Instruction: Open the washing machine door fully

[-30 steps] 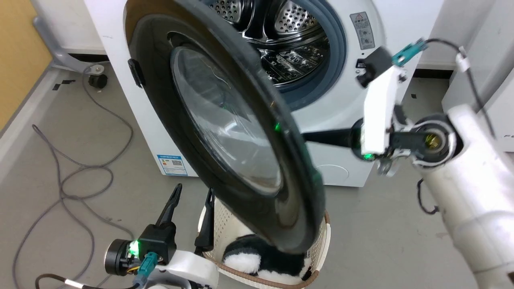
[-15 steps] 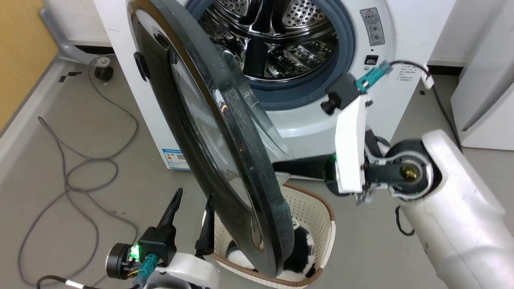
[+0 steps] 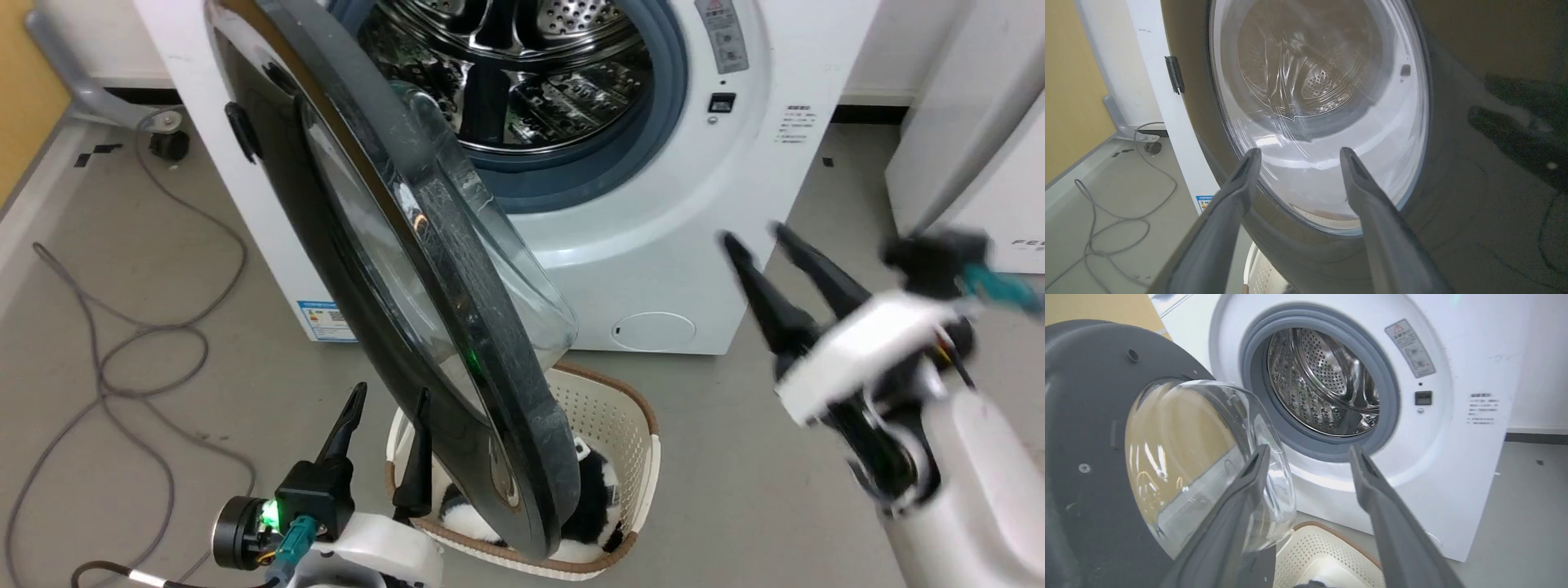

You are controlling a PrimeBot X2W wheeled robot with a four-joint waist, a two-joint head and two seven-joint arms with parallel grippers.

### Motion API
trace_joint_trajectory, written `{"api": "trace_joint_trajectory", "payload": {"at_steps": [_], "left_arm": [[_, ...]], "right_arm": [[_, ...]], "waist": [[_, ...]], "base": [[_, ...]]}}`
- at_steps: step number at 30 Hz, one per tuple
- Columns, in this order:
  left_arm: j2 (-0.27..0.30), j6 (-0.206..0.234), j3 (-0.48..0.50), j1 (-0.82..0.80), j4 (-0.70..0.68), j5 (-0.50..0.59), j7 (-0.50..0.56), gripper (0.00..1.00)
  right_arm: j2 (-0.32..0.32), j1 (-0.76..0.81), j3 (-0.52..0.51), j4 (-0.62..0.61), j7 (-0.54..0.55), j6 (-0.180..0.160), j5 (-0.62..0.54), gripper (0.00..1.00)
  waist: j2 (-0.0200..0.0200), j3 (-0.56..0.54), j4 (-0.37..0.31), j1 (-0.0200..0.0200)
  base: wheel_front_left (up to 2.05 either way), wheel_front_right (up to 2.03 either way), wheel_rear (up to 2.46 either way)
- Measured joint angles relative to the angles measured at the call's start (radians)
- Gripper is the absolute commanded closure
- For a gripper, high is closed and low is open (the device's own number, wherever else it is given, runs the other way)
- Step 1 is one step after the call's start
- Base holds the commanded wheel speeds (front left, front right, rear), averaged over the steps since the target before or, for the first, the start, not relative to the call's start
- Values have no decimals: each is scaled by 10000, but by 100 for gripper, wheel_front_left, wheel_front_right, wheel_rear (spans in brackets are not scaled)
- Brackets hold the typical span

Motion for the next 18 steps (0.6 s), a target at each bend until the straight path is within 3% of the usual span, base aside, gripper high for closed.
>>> {"api": "trace_joint_trajectory", "payload": {"at_steps": [6, 14, 18], "left_arm": [[13, 42, 111, 1, 44, -2, 0, 0], [44, 44, 238, 42, 146, -15, 0, 0], [61, 46, 288, 105, 174, -15, 0, 0]], "right_arm": [[721, 1915, -1802, -230, -2034, 0, -2180, 0], [1611, 4558, -4295, -1394, -3026, 0, -4295, 0], [1655, 5200, -4784, -2255, -3283, 0, -5170, 0]], "waist": [[0, -133, -209, -1], [0, -437, -398, 0], [0, -496, -459, 0]], "base": [[0, 0, 0], [0, 0, 0], [0, 0, 0]]}}
